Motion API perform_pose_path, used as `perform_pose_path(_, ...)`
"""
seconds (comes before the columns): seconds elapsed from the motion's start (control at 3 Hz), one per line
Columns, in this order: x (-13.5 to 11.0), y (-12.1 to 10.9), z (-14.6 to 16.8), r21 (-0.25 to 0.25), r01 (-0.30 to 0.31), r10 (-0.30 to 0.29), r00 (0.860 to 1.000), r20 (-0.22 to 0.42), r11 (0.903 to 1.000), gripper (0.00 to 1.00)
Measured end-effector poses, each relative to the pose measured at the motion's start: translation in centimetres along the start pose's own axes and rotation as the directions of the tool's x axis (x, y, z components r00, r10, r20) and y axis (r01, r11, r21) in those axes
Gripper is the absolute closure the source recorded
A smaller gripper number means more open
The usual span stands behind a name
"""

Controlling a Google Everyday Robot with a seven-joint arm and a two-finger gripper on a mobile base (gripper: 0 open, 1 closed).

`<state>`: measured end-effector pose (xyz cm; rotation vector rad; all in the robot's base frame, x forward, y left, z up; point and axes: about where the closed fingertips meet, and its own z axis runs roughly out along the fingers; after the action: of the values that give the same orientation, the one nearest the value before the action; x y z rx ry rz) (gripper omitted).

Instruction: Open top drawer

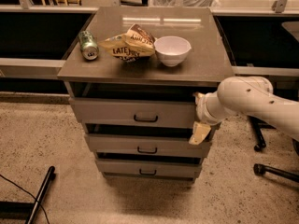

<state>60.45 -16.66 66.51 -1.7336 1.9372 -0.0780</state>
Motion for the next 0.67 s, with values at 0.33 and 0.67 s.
perform_pose_path(0.33,0.65,-0.36,0.42,-0.019,-0.006,0.006,1.0,-0.013,0.9998,0.0)
perform_pose_path(0.67,1.09,-0.15,0.78,-0.053,-0.007,0.006,1.0,-0.017,0.9986,0.09)
